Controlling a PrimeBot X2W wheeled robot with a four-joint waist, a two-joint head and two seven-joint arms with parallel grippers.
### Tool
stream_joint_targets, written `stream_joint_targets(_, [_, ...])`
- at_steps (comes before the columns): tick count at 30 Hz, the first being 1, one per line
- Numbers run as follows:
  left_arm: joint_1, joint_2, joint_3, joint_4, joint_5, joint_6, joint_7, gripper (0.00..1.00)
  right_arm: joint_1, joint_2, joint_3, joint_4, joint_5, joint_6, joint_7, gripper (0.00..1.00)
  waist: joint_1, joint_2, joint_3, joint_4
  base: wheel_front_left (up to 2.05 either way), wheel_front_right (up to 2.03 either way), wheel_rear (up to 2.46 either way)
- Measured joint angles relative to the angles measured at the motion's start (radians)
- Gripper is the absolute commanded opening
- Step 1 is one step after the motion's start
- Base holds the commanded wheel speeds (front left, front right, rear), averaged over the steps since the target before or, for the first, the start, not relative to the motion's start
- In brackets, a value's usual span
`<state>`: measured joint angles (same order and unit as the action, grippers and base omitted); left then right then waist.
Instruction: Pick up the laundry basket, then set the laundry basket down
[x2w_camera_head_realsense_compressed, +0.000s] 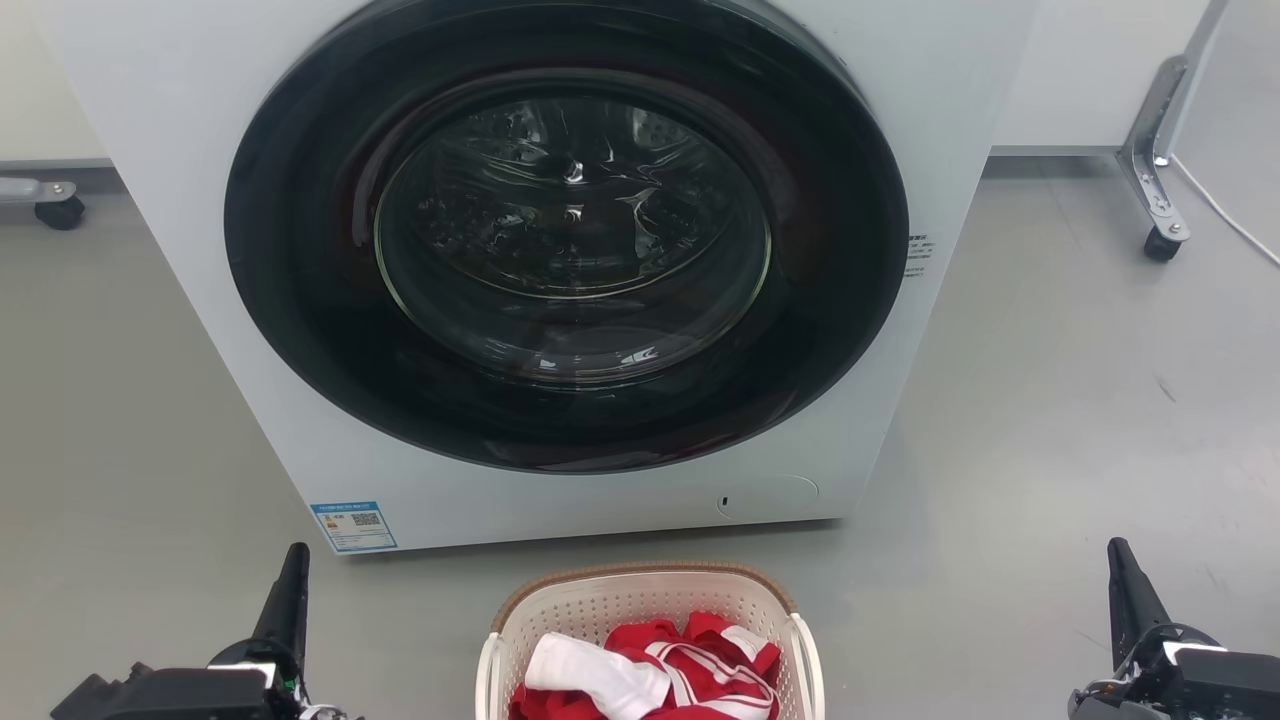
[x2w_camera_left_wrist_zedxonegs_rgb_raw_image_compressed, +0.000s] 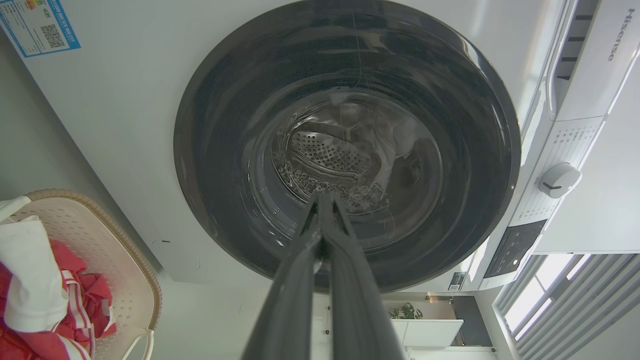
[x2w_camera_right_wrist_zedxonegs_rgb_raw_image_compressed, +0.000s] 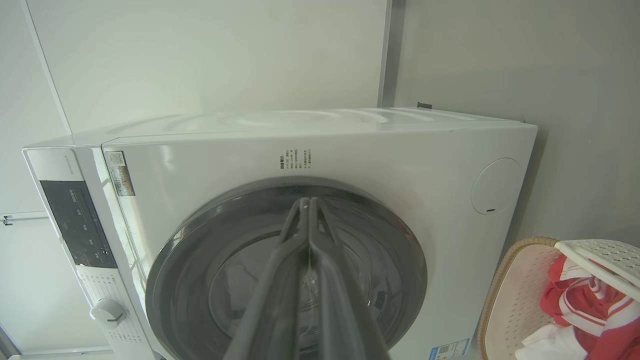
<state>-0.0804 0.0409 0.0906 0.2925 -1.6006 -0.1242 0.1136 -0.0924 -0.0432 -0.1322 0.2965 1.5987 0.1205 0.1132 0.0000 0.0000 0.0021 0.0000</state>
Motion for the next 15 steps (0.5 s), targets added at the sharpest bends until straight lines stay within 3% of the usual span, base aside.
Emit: stream_joint_targets(15, [0.000,0.000,0.000,0.000,0.000,0.000,0.000,0.00,0.000,0.000,0.000,0.000,0.000,0.000,0.000,0.00,0.0000,0.0000,0.000,0.000,0.00,0.00,0.00])
